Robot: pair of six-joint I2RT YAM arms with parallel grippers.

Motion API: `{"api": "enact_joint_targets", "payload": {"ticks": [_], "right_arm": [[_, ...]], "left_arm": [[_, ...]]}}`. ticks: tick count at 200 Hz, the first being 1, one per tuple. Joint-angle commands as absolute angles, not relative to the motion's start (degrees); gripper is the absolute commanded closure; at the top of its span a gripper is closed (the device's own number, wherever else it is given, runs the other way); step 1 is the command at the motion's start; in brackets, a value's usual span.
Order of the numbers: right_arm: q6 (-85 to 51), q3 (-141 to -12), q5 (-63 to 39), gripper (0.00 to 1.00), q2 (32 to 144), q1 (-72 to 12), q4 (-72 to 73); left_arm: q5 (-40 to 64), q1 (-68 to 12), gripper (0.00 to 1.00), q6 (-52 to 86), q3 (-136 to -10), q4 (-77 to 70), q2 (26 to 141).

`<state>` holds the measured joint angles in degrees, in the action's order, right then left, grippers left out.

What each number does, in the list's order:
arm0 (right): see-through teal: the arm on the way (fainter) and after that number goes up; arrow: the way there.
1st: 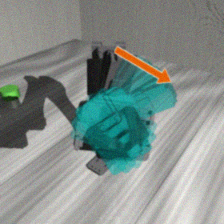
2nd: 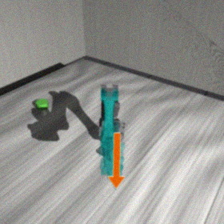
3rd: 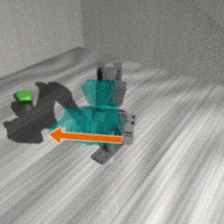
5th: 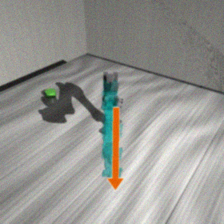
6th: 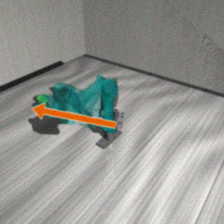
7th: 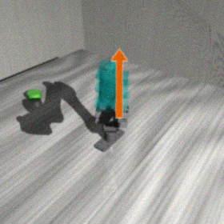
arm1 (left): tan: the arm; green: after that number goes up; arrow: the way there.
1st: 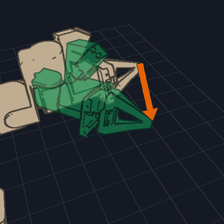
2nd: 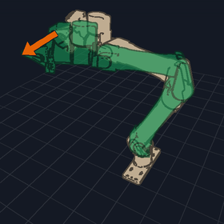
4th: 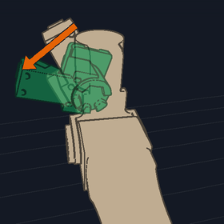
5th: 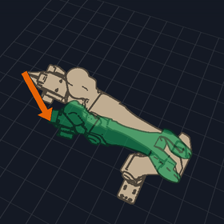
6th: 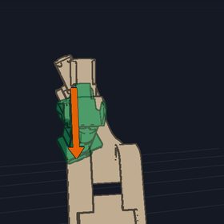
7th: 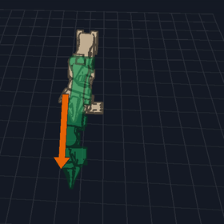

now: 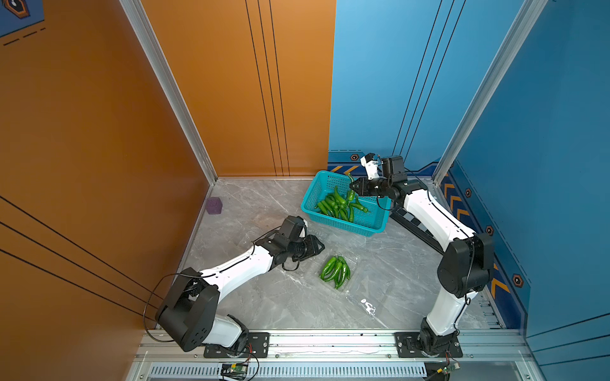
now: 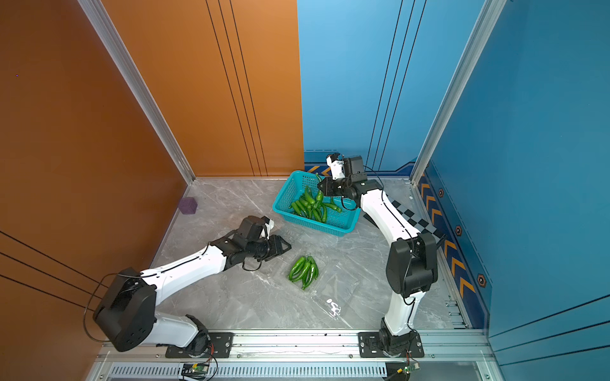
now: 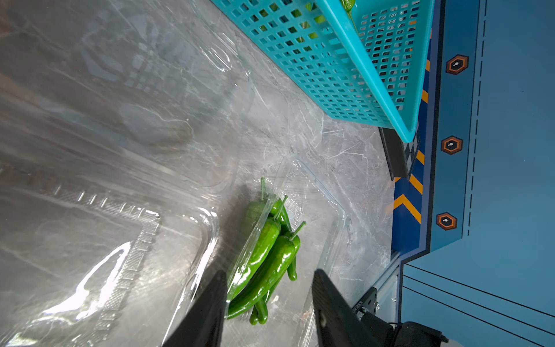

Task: Take small green peppers out of containers
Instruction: Place the green pepper in the basket.

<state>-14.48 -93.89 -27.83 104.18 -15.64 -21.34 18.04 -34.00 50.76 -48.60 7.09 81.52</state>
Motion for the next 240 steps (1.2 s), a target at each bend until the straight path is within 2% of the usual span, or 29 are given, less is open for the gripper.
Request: {"api": "enact_joint_targets", "payload": {"ticks": [1, 37, 56, 69, 99, 115, 152, 205, 240], "right_arm": [[-14.9, -94.3, -26.7, 0.86, 105.2, -15.3, -20.3], [-14.4, -95.4, -23.7, 0.85, 109.0, -14.8, -20.2], [-14.8, -95.4, -23.1, 0.81, 111.8, -14.0, -20.2], [-15.2, -95.3, -22.6, 0.75, 113.1, -13.6, -20.2], [-15.2, -94.4, -21.8, 0.51, 113.2, -13.4, -20.4], [-15.3, -93.0, -20.8, 0.46, 111.3, -13.4, -20.8], [-16.8, -84.4, -21.5, 0.46, 99.8, -15.2, -22.9], [-21.8, -63.9, -19.6, 0.54, 79.7, -27.9, -28.5], [-27.5, -52.5, -15.2, 0.6, 72.0, -35.2, -27.4]], "left_arm": [[19.2, -33.5, 0.51, 50.0, -49.9, 7.1, 81.1], [19.1, -33.3, 0.51, 49.7, -49.9, 7.9, 80.6], [18.9, -33.3, 0.51, 49.5, -49.7, 8.3, 79.7], [18.8, -33.2, 0.51, 49.4, -49.4, 8.6, 79.2], [18.9, -33.0, 0.51, 49.2, -48.7, 8.7, 78.2], [19.0, -33.0, 0.51, 49.1, -48.4, 8.7, 78.0], [19.1, -33.0, 0.51, 49.0, -48.4, 8.7, 77.8], [19.8, -33.0, 0.51, 48.2, -48.4, 8.7, 78.4], [19.9, -33.2, 0.51, 47.7, -48.8, 8.7, 79.5]]}}
